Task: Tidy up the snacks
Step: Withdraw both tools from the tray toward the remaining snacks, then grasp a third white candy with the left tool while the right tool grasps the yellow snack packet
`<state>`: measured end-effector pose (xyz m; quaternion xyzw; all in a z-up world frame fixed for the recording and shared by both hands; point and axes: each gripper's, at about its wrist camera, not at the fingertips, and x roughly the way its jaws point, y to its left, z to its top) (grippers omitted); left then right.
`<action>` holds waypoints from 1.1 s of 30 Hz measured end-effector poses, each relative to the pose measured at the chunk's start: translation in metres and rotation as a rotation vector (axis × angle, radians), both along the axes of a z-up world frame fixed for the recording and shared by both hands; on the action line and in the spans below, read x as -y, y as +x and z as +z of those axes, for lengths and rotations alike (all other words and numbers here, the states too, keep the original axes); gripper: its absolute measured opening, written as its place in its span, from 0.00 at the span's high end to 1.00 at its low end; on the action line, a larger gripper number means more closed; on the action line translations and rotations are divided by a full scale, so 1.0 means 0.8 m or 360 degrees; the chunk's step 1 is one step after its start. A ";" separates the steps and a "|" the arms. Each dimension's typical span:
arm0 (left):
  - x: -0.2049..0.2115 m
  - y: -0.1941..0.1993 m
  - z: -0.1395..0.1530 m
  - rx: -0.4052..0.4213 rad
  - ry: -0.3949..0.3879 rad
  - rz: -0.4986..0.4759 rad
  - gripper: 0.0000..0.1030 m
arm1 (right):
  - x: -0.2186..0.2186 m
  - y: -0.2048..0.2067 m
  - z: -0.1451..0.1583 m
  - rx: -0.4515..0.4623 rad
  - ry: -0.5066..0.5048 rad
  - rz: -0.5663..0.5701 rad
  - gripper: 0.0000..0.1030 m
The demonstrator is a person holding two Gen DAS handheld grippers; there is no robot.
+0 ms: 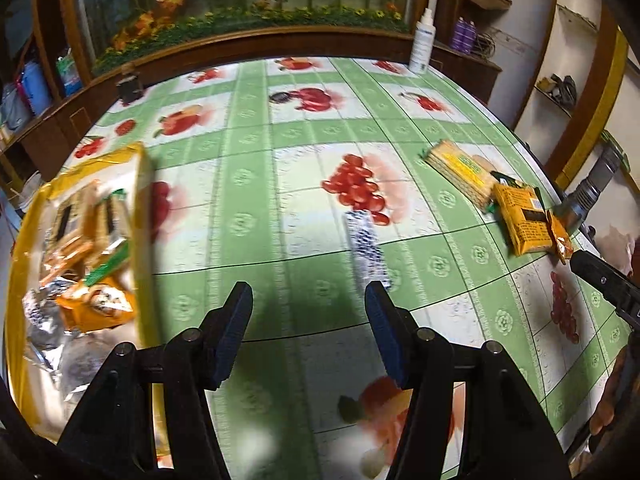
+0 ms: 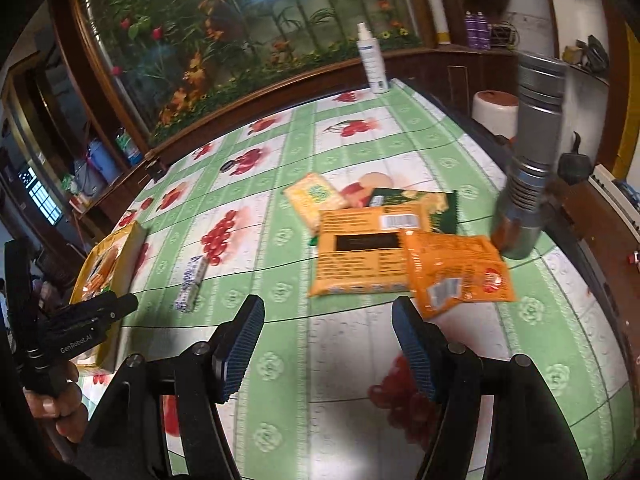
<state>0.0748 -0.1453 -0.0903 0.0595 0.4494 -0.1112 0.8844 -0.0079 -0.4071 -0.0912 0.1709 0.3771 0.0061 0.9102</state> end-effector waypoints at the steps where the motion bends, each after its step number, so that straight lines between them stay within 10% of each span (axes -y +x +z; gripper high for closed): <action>1: 0.005 0.002 -0.003 -0.0013 -0.0001 -0.0008 0.45 | 0.005 -0.001 -0.003 -0.0010 -0.0007 -0.0010 0.34; 15: 0.016 0.028 -0.032 -0.0148 -0.0076 -0.0011 0.45 | 0.038 0.026 -0.010 -0.0008 0.0047 0.0093 0.31; 24: 0.020 0.038 -0.036 -0.0166 -0.0126 -0.0019 0.45 | 0.014 0.113 -0.007 -0.0115 -0.0204 0.0121 0.20; 33: 0.021 0.049 -0.036 -0.0170 -0.0200 -0.0065 0.45 | -0.005 0.116 -0.034 -0.0202 -0.0029 0.0272 0.20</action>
